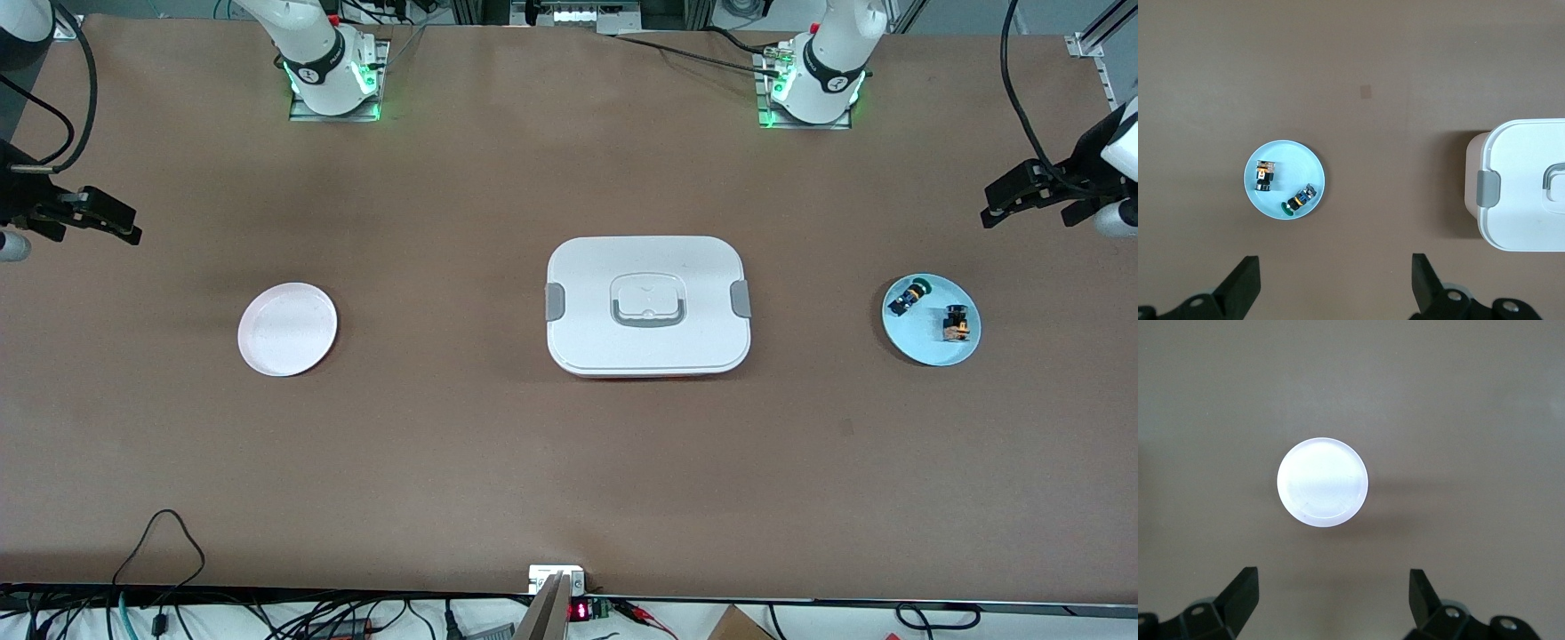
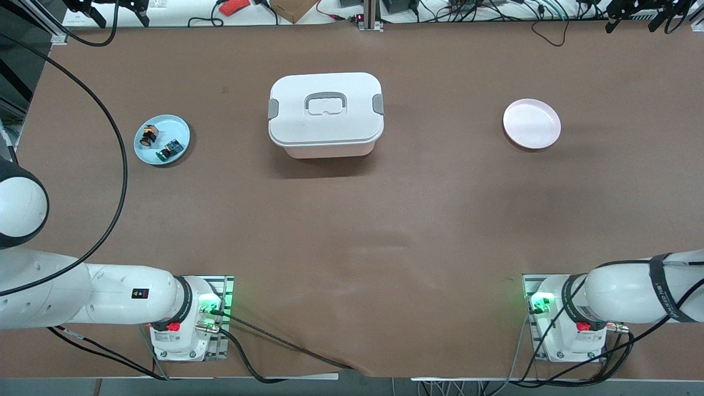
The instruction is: Transfer orange switch to right arm and place
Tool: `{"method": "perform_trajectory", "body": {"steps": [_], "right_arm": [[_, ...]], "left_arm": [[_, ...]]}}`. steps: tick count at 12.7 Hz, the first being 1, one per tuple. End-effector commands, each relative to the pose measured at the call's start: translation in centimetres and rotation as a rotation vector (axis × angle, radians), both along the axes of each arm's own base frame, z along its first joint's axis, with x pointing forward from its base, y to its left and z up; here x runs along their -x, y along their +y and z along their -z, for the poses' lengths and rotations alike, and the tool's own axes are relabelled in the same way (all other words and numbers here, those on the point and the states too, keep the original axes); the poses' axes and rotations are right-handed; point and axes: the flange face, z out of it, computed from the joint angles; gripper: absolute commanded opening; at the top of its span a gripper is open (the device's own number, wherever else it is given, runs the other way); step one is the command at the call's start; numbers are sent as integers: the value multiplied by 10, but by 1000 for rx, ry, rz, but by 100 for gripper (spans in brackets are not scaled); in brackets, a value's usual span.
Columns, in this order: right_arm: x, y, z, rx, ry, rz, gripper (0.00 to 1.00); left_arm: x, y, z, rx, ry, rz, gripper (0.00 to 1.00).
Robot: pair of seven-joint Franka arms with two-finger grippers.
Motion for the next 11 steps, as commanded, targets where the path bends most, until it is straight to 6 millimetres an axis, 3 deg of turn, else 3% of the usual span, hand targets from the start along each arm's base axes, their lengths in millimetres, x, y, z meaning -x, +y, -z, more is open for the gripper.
{"method": "perform_trajectory", "body": {"steps": [1, 7, 11], "right_arm": [[-2, 1, -5, -12, 1, -4, 100], [-2, 1, -4, -12, 4, -7, 100], [-3, 1, -5, -12, 2, -6, 100]], "left_arm": [[-4, 3, -5, -18, 5, -8, 100], [-3, 0, -2, -19, 24, 71, 100], [6, -1, 19, -8, 140, 185, 100]]}}
